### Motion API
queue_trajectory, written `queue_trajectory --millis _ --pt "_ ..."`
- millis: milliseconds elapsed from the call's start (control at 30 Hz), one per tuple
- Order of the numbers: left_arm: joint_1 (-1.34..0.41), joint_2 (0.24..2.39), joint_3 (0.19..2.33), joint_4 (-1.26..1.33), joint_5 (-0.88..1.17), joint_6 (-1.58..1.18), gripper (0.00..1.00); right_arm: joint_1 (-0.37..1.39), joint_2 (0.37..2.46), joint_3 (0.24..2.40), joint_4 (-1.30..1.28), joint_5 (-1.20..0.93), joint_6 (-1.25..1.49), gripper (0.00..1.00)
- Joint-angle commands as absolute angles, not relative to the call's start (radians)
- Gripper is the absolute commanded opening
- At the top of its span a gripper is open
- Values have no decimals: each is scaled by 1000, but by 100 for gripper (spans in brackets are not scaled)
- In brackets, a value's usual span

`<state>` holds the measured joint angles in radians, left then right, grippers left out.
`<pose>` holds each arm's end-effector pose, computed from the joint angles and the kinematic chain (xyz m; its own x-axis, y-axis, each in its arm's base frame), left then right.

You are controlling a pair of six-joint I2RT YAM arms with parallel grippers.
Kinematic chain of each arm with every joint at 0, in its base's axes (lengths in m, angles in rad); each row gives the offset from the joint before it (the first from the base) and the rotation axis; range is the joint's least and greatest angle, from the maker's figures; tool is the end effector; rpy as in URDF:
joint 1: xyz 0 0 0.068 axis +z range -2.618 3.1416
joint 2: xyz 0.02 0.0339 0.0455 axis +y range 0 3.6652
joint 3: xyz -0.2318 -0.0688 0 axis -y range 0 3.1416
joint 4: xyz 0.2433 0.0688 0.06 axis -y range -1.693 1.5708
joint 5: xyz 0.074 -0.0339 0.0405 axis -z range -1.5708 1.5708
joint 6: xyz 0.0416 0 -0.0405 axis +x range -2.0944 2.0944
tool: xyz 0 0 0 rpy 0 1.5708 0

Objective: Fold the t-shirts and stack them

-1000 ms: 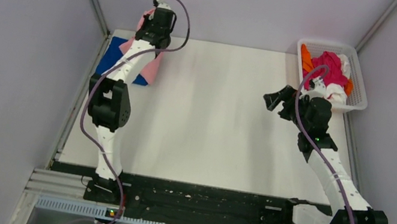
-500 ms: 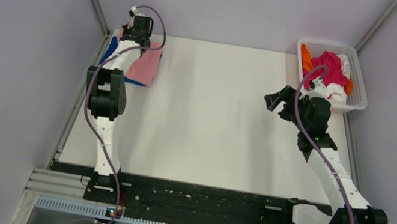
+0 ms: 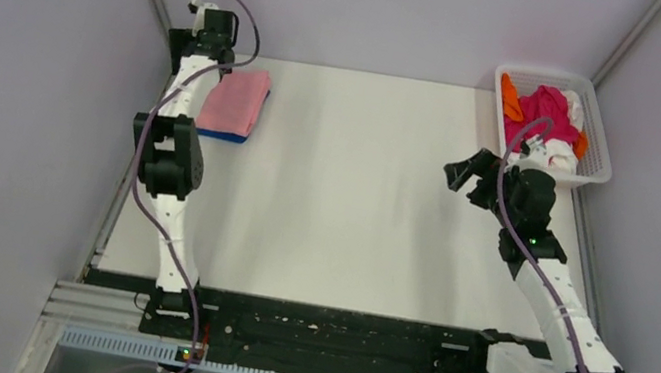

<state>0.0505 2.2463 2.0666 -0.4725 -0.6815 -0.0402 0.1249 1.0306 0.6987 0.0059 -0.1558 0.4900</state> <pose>0.4976 0.0514 0.2454 -0.5840 -0.0608 -0.8095 -0.5632 0.7485 0.3501 0.2566 0.0387 0.2529 -0.4069 0.4175 -0.8125 -0.0877 0.8675 0.4897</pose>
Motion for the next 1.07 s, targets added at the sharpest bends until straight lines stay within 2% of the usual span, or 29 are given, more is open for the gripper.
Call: queue_trajectory --millis 0,100,200,333,400,567,667,800,1033 --pt "46 1987 1988 -517 -448 -254 99 121 946 671 -29 -134 519 99" --pt "47 1847 1834 -486 -253 -367 99 120 906 646 -71 -129 542 99" --pt "46 1682 1604 -382 33 -446 99 121 860 614 -110 -121 563 99" --pt "16 1442 1223 -107 289 -548 99 122 791 554 -150 -112 581 99" --pt "-44 1335 1059 -55 287 -555 99 121 768 521 -162 -108 587 99" --pt "-203 1111 775 -94 83 -540 99 123 678 416 -166 -95 585 99" --pt "-231 1022 644 -23 95 -595 99 123 621 360 -156 -56 602 99" --pt "-233 976 633 -15 98 -609 99 122 583 333 -99 -70 603 99" --pt "-233 941 647 -83 23 -585 99 122 571 351 -143 -34 580 99"
